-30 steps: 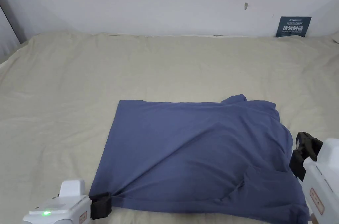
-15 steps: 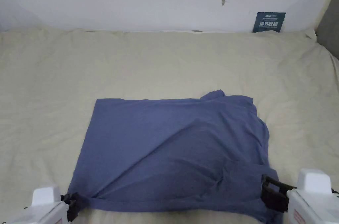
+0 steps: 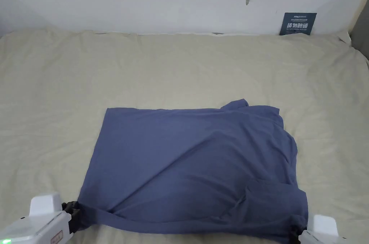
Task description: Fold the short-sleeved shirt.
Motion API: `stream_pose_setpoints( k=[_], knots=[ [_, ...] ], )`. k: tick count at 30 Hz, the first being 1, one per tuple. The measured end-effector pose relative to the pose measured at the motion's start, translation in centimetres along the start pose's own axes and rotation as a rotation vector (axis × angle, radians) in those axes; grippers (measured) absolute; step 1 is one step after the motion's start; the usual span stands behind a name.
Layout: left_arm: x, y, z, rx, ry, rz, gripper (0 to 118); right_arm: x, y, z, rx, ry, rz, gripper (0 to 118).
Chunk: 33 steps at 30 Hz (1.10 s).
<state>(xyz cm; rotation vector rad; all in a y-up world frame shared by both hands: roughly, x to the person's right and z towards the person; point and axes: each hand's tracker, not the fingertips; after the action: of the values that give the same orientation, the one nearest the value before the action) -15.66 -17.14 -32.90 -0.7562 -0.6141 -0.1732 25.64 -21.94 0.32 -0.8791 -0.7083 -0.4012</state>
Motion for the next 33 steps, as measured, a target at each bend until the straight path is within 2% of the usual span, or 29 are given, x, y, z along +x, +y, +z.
stream_pose_setpoints(
  k=[3, 9, 17, 23, 27, 30, 31, 32, 33],
  knots=[
    [-0.4, 0.7, -0.3, 0.006, -0.001, 0.02, 1, -0.3, 0.8, 1.3, 0.06, -0.007, 0.029, 5],
    [-0.6, 3.5, -2.0, 0.021, 0.007, 0.013, 1, -0.8, 5.1, 3.3, 0.177, 0.006, 0.036, 5],
    [-0.6, 9.6, -7.0, 0.061, 0.025, -0.006, 1, -1.6, 12.6, -0.1, 0.233, -0.002, 0.033, 5],
    [-0.5, 13.2, -14.0, 0.004, 0.04, -0.02, 1, -1.8, 16.8, -6.6, 0.129, -0.028, 0.002, 5],
    [-0.2, 13.4, -18.8, -0.096, 0.055, -0.008, 1, -1.5, 17.4, -11.6, 0.014, -0.055, -0.005, 5],
    [0.1, 12.4, -20.7, -0.16, 0.085, -0.004, 2, -1.1, 16.9, -14.3, -0.06, -0.041, -0.044, 7],
    [0.1, 12.0, -20.5, -0.154, 0.084, 0.004, 7, -0.8, 16.6, -14.7, -0.036, -0.042, -0.05, 11],
    [0.2, 11.9, -19.9, -0.104, 0.088, 0.018, 16, -0.9, 16.5, -14.2, -0.01, -0.049, -0.063, 16],
    [0.2, 11.7, -19.5, -0.087, 0.091, 0.025, 32, -0.9, 16.5, -14.0, -0.011, -0.048, -0.062, 27]
  ],
)
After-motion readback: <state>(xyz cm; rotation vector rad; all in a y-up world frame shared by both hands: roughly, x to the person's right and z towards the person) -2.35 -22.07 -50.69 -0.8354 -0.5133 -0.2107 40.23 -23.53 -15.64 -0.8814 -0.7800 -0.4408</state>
